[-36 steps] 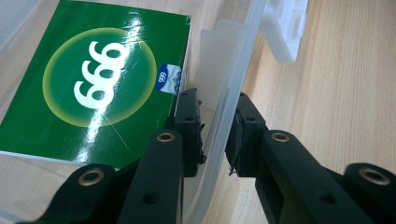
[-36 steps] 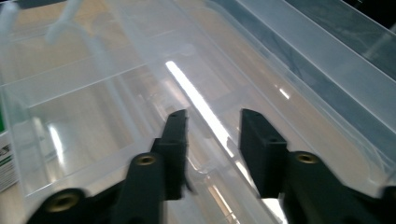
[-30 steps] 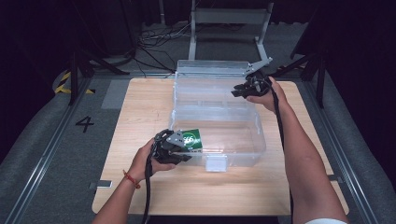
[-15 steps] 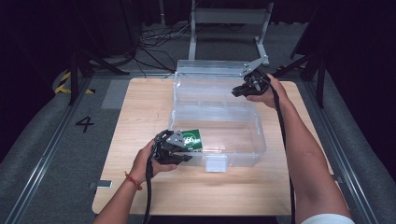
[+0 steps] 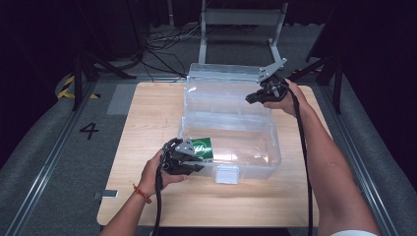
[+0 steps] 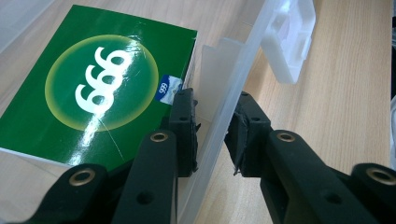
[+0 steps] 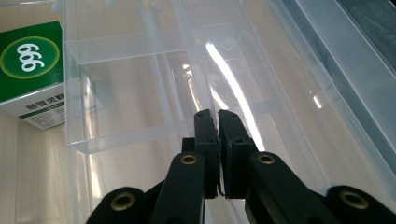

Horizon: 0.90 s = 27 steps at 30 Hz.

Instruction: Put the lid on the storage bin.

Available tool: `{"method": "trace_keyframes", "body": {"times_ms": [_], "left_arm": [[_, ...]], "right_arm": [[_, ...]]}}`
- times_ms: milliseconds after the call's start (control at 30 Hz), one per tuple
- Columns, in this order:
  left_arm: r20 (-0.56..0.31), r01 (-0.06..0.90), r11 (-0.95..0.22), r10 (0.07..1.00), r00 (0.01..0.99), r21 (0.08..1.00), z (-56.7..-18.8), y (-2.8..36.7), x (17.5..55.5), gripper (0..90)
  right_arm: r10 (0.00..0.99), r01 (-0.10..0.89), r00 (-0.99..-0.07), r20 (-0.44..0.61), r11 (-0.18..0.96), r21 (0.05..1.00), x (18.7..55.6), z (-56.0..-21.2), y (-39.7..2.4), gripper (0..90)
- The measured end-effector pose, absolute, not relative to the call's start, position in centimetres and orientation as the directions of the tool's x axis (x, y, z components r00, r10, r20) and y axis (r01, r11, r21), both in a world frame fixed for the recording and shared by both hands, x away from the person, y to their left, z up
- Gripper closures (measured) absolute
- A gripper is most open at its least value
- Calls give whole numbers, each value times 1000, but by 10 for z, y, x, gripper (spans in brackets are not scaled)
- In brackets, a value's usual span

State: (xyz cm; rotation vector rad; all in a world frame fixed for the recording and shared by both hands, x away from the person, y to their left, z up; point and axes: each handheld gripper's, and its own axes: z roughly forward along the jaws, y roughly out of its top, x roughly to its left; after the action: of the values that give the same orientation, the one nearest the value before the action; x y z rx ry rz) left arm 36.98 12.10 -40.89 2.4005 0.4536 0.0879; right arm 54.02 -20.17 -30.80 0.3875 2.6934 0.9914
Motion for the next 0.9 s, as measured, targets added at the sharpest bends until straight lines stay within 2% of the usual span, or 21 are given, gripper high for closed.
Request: {"method": "trace_keyframes", "body": {"times_ms": [367, 900], "left_arm": [[-61, 310, -703, 356, 932, 640, -409, 121, 368, 732], [-20, 291, -723, 358, 933, 626, -408, 117, 365, 727]], "right_arm": [[297, 132, -944, -142, 736, 664, 530, -300, -200, 891], [271, 82, -945, -181, 734, 674, 497, -287, -200, 895]]}}
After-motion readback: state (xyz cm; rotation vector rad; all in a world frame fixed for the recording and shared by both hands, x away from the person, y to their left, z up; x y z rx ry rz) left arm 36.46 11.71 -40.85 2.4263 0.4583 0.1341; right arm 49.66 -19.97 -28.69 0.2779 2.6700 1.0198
